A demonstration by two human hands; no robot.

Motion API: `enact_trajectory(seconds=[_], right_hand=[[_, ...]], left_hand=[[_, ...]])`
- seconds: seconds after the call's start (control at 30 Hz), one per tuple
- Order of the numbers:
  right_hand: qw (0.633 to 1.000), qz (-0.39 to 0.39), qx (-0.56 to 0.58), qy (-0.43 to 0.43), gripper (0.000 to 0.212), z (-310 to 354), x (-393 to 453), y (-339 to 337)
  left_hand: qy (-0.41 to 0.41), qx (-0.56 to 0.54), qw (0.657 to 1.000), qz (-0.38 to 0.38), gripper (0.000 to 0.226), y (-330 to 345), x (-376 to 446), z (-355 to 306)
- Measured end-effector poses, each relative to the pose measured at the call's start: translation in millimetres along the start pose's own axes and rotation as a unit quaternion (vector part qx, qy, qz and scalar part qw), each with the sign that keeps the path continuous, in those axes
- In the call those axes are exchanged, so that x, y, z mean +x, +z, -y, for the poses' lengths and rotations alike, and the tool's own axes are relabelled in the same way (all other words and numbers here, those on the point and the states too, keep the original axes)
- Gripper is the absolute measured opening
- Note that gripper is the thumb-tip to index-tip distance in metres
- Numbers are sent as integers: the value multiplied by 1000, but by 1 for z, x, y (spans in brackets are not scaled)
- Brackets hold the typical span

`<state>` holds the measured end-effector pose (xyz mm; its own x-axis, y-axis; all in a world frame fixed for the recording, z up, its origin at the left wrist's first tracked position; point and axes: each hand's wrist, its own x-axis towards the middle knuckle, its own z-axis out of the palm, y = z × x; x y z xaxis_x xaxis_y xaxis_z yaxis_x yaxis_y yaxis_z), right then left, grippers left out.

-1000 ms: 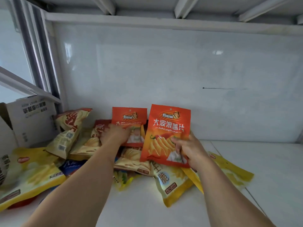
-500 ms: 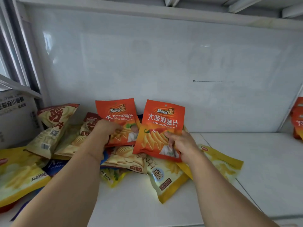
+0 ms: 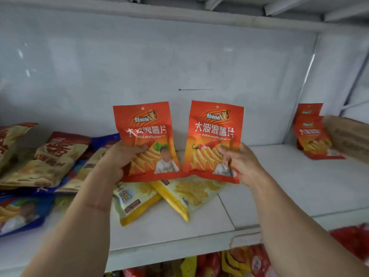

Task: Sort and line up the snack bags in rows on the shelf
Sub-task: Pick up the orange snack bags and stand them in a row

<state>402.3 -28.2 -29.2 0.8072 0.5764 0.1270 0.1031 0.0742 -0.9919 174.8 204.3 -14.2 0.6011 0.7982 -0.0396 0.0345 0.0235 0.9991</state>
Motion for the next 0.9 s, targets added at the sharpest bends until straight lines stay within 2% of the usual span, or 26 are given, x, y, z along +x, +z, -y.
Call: enact_trajectory(seconds=[0.2, 0.33, 0.47, 0.6, 0.7, 0.77, 0.9], right_hand=[[997, -63, -37, -10, 21, -10, -2, -134], [994, -91, -52, -7, 18, -18, -3, -197], [991, -120, -56, -6, 13, -27, 8, -249], [986, -150, -75, -2, 16, -31, 25, -288], [984, -160, -79, -1, 16, -31, 41, -312], [981, -166, -101, -4, 10, -31, 53, -328], [978, -174, -117, 5, 11, -34, 82, -364]], left_hand=[[-9, -44, 998, 46, 25, 123, -28, 25], [-6, -69, 992, 110, 22, 199, -48, 34], [-21, -77, 981, 176, 22, 262, -51, 35], [-16, -77, 975, 208, 20, 308, -41, 30], [-11, -63, 968, 242, 30, 343, -24, 24], [-14, -52, 964, 261, 31, 366, -12, 22], [-19, -37, 958, 284, 34, 412, 8, 20]])
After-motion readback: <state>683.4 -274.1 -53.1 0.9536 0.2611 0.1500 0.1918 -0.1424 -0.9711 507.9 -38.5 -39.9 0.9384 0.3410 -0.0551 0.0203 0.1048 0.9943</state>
